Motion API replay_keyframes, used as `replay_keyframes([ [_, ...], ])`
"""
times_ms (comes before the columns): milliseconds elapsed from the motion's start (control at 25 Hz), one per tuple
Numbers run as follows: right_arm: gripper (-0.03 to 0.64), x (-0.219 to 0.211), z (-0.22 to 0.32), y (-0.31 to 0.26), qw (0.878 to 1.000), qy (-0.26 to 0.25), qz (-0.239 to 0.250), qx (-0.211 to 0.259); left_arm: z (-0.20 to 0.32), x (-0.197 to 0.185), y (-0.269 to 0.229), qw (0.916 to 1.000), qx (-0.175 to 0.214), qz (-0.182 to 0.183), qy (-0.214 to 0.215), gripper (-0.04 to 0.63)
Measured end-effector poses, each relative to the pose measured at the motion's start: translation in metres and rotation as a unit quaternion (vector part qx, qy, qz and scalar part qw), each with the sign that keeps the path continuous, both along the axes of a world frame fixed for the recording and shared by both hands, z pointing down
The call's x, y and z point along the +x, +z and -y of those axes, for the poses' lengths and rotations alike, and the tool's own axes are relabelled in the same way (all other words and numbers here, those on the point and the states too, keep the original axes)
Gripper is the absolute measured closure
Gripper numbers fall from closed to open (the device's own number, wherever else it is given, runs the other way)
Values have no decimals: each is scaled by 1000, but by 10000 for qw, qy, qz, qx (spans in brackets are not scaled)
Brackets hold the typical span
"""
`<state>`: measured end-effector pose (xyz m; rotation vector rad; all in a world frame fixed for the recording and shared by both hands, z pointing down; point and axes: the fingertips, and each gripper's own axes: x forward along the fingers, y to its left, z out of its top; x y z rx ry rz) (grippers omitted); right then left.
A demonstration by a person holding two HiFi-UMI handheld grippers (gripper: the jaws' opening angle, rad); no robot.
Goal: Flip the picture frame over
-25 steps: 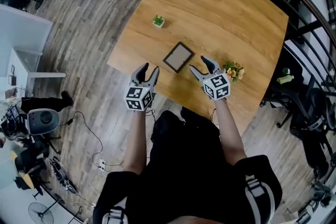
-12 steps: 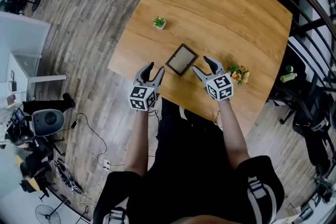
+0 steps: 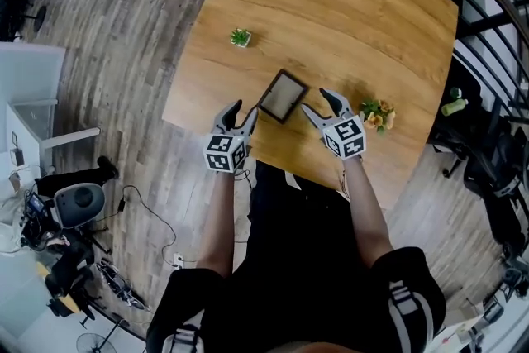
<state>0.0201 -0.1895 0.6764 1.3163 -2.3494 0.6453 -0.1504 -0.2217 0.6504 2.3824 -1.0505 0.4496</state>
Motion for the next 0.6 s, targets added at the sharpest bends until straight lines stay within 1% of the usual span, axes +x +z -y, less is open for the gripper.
replay_keyframes([
  [240, 336, -1, -1, 24, 9997, 105, 34, -217, 9, 11, 31, 9994, -260, 89, 219, 399],
  [440, 336, 1, 0, 42, 9993, 136, 4, -344, 11, 15, 63, 9975, -507, 306, 396, 400],
  [600, 336, 6, -1, 55, 9988, 211, -8, -443, 14, 17, 80, 9963, -635, 364, 459, 399],
])
